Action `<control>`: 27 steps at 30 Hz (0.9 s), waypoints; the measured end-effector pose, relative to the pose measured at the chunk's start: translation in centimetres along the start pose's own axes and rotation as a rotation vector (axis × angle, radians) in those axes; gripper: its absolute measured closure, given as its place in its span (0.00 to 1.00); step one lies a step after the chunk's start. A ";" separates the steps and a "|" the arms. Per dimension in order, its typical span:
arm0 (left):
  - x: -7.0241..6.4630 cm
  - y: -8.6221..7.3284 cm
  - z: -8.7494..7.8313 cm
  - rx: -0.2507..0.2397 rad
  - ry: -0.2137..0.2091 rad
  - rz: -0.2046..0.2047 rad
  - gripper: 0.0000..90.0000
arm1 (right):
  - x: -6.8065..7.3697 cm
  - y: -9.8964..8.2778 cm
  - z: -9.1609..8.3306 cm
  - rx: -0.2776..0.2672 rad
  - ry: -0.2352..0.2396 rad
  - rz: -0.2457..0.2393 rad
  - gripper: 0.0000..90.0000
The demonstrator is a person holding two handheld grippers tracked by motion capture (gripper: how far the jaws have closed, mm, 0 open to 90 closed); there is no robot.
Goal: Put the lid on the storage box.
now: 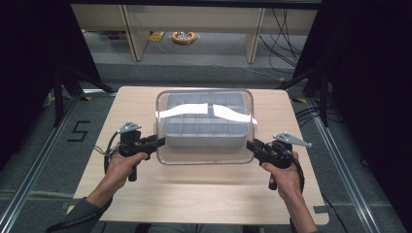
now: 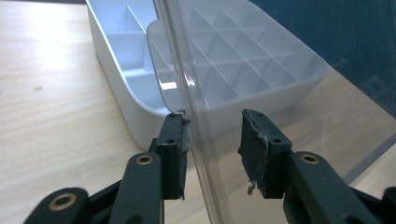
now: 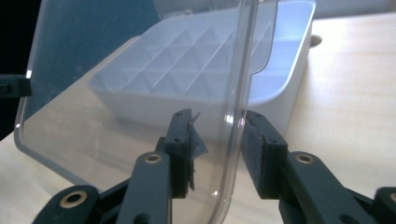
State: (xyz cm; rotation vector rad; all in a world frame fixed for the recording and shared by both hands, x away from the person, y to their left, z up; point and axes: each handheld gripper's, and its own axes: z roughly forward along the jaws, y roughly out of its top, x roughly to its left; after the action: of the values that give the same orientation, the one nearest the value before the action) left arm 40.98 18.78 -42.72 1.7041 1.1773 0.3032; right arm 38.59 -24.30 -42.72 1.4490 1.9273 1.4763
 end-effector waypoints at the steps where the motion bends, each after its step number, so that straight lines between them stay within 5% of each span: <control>1: 0.1 0.4 0.2 -0.002 0.000 -0.004 0.68 | 0.0 0.0 0.0 0.000 0.000 0.000 0.73; 12: 1.6 3.3 2.5 -0.019 0.027 -0.037 0.67 | -0.8 4.0 2.9 -0.041 -0.039 -0.004 0.73; 14: 1.9 3.6 2.9 -0.020 0.038 -0.043 0.67 | -0.6 4.2 3.1 -0.037 -0.039 0.020 0.73; 21: 2.8 4.6 4.1 -0.031 0.071 -0.061 0.67 | -1.1 4.8 4.9 -0.036 -0.054 -0.010 0.72; 26: 3.1 5.3 4.7 -0.031 0.072 -0.079 0.67 | -1.1 5.0 5.4 -0.009 -0.080 0.067 0.72; 27: 3.1 5.5 4.9 -0.032 0.070 -0.080 0.67 | -1.8 5.2 5.8 -0.044 -0.066 0.023 0.72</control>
State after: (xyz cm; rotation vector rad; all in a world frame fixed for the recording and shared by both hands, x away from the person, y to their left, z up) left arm 48.84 18.33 -41.45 1.6259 1.2818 0.3329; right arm 46.32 -22.93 -41.31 1.4864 1.8338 1.4534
